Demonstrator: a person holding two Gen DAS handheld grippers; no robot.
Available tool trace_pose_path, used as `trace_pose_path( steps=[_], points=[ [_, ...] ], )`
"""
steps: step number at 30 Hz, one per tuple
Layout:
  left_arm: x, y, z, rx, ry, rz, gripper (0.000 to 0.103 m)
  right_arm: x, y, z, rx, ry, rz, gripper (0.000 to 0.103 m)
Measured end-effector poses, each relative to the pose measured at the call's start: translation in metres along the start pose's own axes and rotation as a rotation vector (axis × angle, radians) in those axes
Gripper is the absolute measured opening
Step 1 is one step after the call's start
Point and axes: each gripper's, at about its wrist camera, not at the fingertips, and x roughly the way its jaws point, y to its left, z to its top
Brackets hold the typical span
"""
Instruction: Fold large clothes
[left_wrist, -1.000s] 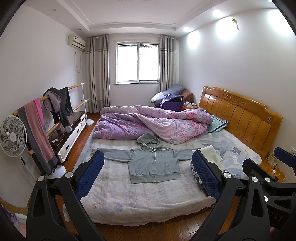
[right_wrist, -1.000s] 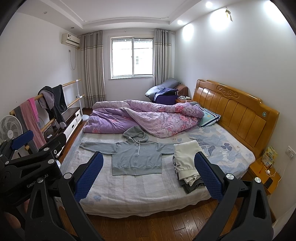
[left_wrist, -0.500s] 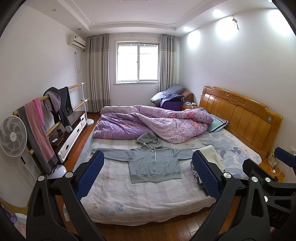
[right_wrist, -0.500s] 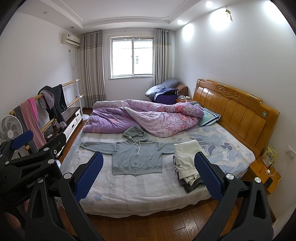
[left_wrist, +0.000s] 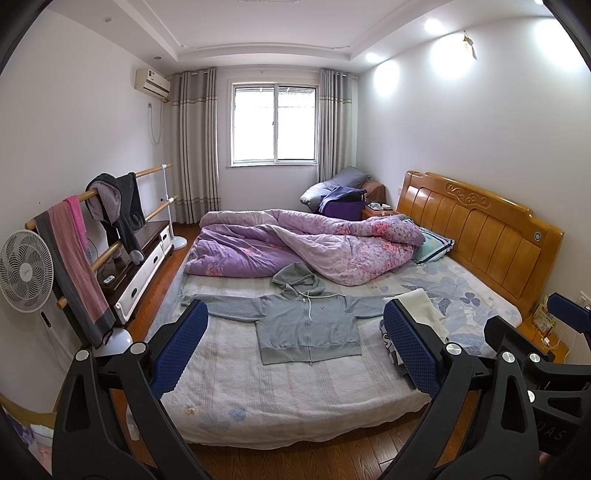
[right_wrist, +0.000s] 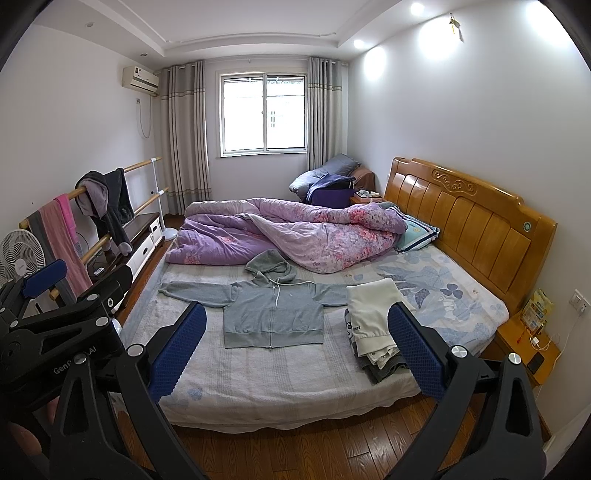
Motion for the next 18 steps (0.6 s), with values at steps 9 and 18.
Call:
trace_pose_path(
  steps=[9, 18],
  points=[
    [-0.0001, 0.0001, 0.0, -0.003, 0.002, -0.001, 0.096, 0.0001, -0.0002, 0.0001, 0.0, -0.001, -0.001, 0.095],
    [0.0001, 0.0001, -0.0014, -0.003, 0.003, -0.001, 0.096, 0.0015, -0.0029, -0.002, 0.0, 0.001, -0.001, 0.095]
  ],
)
